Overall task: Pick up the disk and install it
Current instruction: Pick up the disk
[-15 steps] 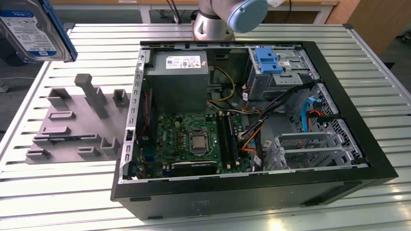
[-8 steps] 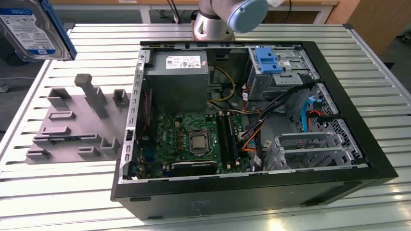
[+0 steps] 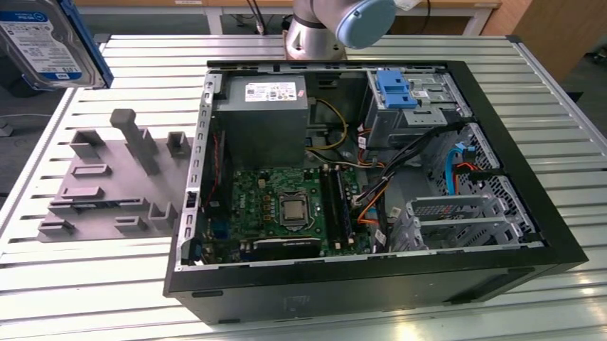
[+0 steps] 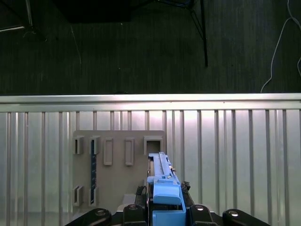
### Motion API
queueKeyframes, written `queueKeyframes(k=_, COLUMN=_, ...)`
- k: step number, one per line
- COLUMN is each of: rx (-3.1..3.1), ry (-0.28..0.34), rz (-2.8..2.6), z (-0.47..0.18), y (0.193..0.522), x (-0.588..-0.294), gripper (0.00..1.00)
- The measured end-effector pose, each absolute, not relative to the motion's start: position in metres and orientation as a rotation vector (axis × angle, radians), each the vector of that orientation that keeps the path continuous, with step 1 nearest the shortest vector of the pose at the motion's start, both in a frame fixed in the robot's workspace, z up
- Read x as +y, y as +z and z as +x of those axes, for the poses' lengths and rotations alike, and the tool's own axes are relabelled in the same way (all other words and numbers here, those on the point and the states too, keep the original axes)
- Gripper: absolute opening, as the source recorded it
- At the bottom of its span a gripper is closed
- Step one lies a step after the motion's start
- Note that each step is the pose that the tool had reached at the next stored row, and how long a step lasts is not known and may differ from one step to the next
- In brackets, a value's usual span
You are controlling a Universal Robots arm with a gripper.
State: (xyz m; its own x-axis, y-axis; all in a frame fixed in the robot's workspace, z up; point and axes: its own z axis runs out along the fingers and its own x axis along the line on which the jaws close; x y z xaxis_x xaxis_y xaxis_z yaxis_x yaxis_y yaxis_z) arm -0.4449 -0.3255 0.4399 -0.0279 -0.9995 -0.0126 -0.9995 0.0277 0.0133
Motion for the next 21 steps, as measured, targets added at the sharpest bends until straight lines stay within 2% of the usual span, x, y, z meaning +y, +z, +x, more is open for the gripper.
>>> queueKeyframes(k=21, rx=-2.252, ry=-0.029, rz=2.19, z=-0.4449, y=0.4401, x=-0.3255, gripper=0.36)
